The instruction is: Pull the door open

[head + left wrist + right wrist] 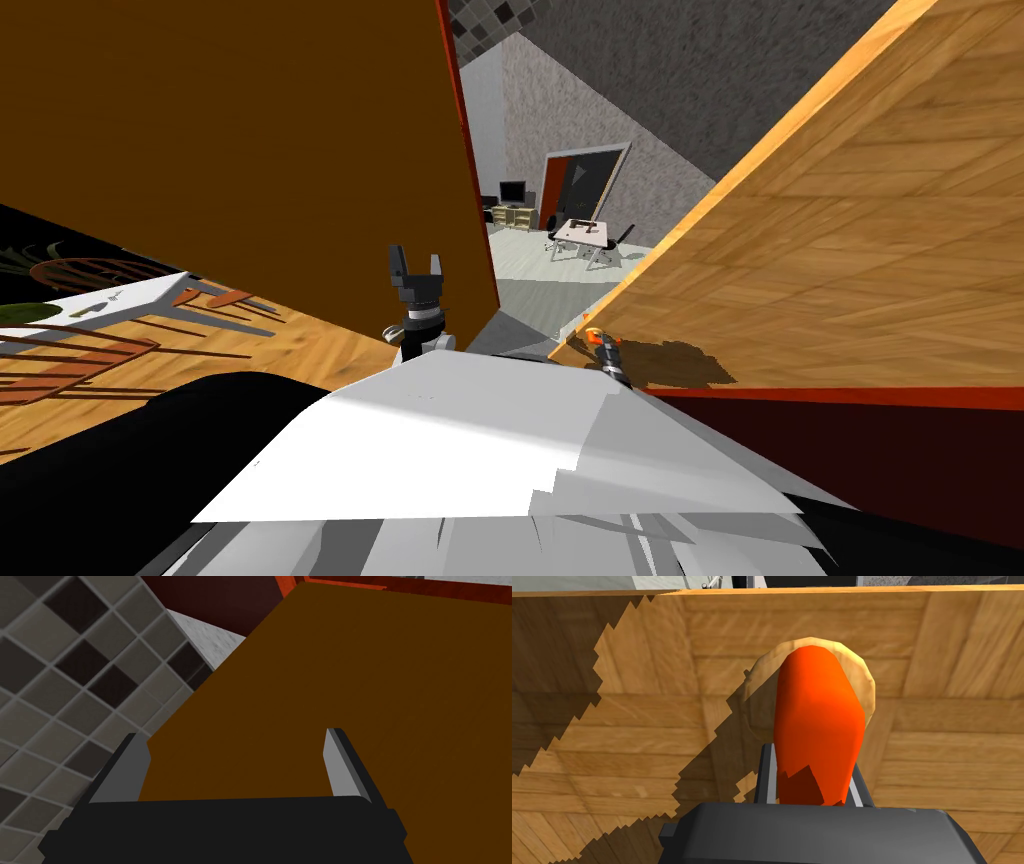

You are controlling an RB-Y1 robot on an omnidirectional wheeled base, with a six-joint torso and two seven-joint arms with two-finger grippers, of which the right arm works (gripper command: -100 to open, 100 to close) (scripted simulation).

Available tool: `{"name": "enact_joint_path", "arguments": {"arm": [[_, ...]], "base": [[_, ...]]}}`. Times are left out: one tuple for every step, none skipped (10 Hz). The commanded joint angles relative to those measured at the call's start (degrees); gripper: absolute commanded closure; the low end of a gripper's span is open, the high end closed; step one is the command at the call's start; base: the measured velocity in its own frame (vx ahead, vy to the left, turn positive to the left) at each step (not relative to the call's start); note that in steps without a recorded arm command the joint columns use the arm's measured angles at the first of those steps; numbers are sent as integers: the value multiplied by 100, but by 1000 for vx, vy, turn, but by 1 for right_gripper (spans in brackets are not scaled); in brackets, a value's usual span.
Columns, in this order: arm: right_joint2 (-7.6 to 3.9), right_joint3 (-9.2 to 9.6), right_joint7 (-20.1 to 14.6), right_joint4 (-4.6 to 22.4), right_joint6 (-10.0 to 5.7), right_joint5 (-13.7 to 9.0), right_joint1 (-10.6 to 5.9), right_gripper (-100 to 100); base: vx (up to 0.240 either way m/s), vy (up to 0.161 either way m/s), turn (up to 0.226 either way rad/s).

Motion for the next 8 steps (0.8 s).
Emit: {"name": "enact_joint_path", "arguments": {"arm": [[0, 0, 0, 0, 0, 0, 0, 100], [-59, 66, -86, 47, -156, 31, 102, 100], [-76, 80, -106, 57, -199, 38, 125, 100], [-133, 128, -175, 90, -340, 60, 202, 100], [-174, 163, -225, 114, -441, 77, 257, 100], [-216, 197, -275, 138, -544, 93, 313, 100], [-274, 246, -345, 172, -688, 116, 391, 100], [-307, 274, -385, 191, -770, 129, 436, 100]], "base": [[-85, -6, 14], [-148, -25, 158], [-216, -53, 164], [-229, -57, 175], [-240, -42, 175], [-219, -42, 137], [-239, -43, 204], [-243, -50, 151]]}}
